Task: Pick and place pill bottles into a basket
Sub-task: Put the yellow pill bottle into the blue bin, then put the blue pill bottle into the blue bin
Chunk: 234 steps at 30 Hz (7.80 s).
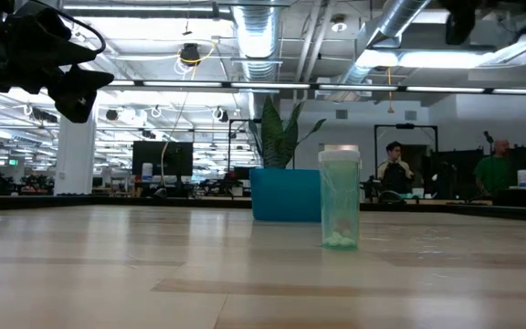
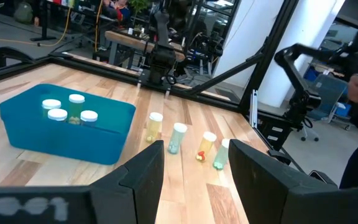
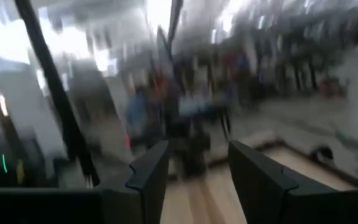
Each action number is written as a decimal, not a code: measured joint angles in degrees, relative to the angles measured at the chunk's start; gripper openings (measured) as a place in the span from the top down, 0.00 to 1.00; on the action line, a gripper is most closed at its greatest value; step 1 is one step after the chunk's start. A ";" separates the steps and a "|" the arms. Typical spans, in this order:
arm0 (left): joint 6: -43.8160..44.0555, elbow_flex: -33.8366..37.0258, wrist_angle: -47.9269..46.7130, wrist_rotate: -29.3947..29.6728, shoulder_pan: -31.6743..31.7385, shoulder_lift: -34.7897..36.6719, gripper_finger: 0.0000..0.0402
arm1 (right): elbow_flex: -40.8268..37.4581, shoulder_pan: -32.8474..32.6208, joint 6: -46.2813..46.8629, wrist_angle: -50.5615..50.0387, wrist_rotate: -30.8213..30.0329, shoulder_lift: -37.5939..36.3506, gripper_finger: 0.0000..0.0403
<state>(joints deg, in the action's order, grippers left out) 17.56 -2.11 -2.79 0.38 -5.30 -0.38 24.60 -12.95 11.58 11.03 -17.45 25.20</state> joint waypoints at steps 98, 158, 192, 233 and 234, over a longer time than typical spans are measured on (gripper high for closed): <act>0.01 0.02 0.09 0.07 0.00 -1.11 0.58 | 28.15 8.24 5.07 -29.45 17.57 69.59 0.59; 0.00 0.02 0.07 0.00 -0.02 -1.11 0.58 | 40.46 24.24 -9.98 -37.09 18.98 69.73 0.70; 0.00 0.02 0.07 0.00 -0.02 -1.09 0.58 | 40.37 24.22 -11.17 -35.38 19.34 74.70 0.65; 0.00 0.02 0.07 0.02 -0.02 -1.11 0.58 | 55.34 4.05 -6.97 -58.86 20.82 66.21 0.55; 0.00 0.02 0.07 0.02 -0.02 -1.11 0.58 | 54.85 2.99 -5.82 -58.09 20.84 66.68 0.55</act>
<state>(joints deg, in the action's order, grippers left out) 17.56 -2.09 -2.72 0.40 -5.32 -1.50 79.44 -9.96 5.75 -47.06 3.40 91.88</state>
